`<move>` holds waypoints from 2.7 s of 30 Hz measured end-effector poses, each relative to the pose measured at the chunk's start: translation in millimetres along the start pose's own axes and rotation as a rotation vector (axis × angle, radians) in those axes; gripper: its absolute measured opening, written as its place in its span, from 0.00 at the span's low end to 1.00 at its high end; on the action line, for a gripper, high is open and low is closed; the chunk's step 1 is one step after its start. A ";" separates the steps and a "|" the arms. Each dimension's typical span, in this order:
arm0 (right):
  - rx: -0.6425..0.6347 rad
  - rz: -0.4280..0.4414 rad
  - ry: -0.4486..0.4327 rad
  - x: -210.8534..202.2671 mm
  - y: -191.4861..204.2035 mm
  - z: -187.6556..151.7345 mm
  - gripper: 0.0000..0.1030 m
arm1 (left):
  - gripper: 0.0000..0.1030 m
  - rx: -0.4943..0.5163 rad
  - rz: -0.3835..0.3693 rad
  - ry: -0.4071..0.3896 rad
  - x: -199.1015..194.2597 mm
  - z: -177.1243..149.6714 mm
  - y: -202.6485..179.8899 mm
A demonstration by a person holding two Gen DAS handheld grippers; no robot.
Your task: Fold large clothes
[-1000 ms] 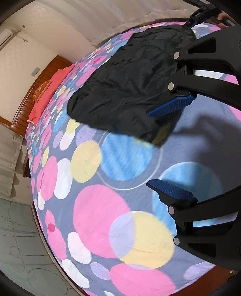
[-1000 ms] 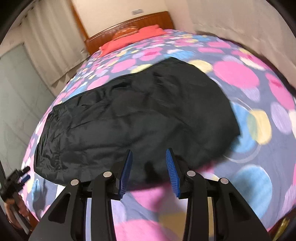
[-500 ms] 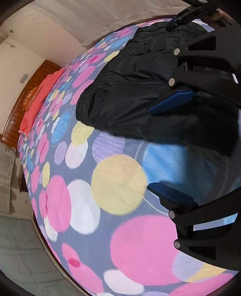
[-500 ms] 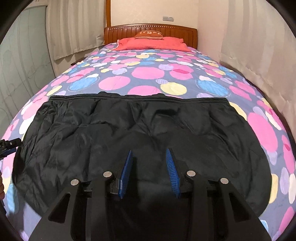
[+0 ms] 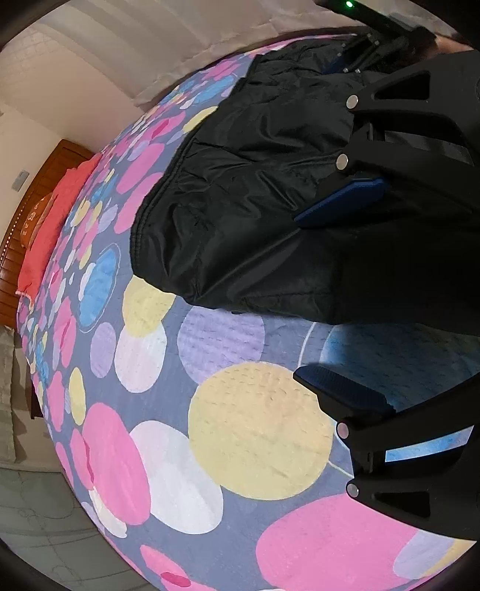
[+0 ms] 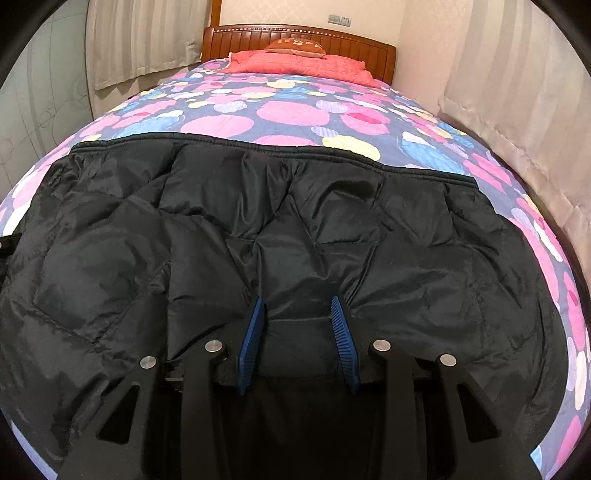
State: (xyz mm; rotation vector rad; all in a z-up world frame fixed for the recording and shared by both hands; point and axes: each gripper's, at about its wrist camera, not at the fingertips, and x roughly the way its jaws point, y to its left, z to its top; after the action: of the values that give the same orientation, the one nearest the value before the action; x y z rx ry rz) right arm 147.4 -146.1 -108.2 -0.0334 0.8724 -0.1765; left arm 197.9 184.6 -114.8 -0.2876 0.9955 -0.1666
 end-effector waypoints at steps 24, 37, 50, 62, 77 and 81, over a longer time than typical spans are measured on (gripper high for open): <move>0.002 -0.004 -0.021 0.1 -4.8 -2.4 0.37 | 0.85 0.151 -0.246 0.177 50.0 3.0 -25.7; -0.005 -0.022 -0.032 -0.7 -3.6 0.5 0.37 | 0.28 0.156 -0.291 0.103 40.7 -8.9 -49.4; 0.001 -0.022 -0.054 -7.9 -8.0 5.2 0.49 | 0.17 0.237 -0.296 -0.019 -34.4 -5.8 -128.5; 0.059 -0.022 -0.125 -58.0 -88.9 -23.2 0.65 | 0.17 0.367 -0.171 -0.044 -53.2 -25.8 -238.9; 0.252 -0.128 -0.079 -69.9 -198.9 -80.4 0.65 | 0.17 0.469 -0.092 -0.021 -9.5 -77.0 -380.1; 0.279 -0.132 -0.062 -71.1 -207.0 -90.9 0.65 | 0.17 0.481 -0.097 0.010 13.6 -93.9 -398.6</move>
State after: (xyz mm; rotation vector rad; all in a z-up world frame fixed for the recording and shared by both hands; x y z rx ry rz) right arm 4.0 -334.1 -91.8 0.1630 0.7775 -0.4174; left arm 123.0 -212.7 -48.8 0.1057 0.9209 -0.4868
